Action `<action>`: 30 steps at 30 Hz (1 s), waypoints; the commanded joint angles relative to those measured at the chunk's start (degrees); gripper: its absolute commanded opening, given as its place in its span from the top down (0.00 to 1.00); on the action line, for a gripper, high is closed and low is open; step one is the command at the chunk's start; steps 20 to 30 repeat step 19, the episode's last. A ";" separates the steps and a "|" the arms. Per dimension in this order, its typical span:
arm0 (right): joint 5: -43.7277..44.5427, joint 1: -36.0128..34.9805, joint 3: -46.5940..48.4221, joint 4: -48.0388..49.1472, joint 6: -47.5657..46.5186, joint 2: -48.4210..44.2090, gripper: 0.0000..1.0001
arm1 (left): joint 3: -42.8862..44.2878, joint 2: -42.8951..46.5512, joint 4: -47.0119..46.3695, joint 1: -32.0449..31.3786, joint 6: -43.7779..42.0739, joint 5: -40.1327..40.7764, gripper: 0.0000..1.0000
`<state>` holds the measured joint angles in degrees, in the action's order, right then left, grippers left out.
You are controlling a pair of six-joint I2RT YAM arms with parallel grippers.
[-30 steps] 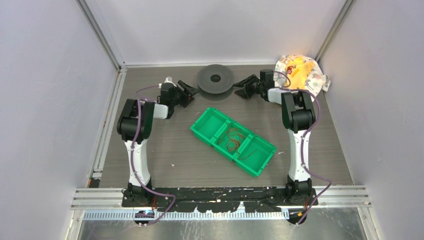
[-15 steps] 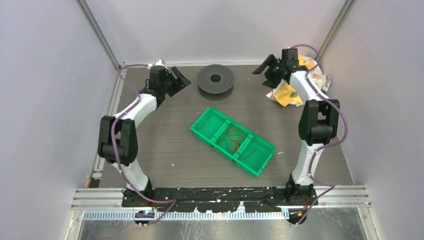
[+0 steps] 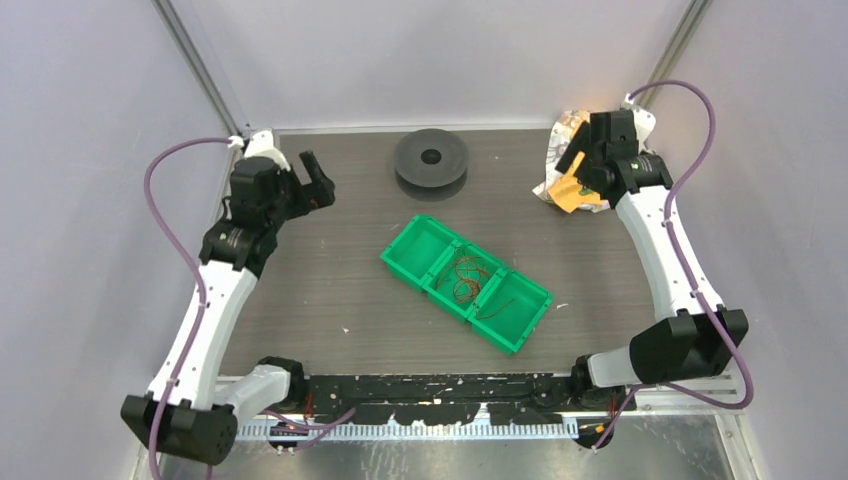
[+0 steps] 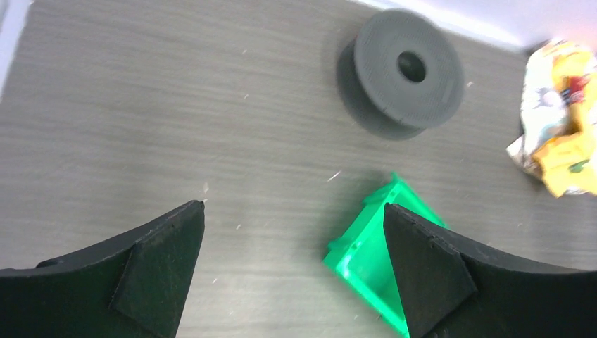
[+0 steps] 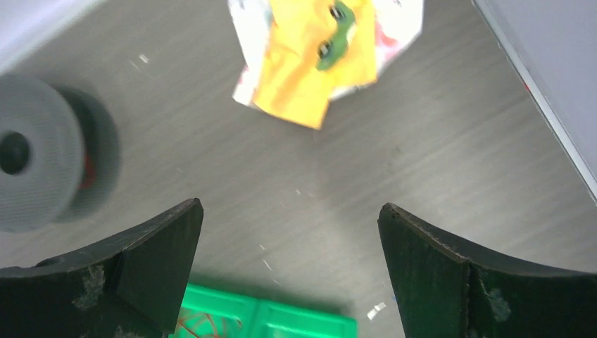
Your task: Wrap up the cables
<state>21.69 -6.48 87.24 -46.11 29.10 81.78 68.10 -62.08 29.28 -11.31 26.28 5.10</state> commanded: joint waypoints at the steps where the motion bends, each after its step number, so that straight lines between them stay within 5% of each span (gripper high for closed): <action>1: -0.31 0.07 -7.01 -3.68 -3.61 -3.04 0.00 | -4.65 4.79 12.14 -0.29 -4.43 4.84 0.00; 9: -0.70 0.13 -11.14 0.44 -3.11 -6.13 0.00 | -10.77 13.06 13.19 -0.29 -5.33 7.15 0.00; 30: -0.70 0.13 -9.69 2.99 -1.27 -4.15 0.00 | -11.99 14.79 10.93 -0.29 -5.29 7.80 0.00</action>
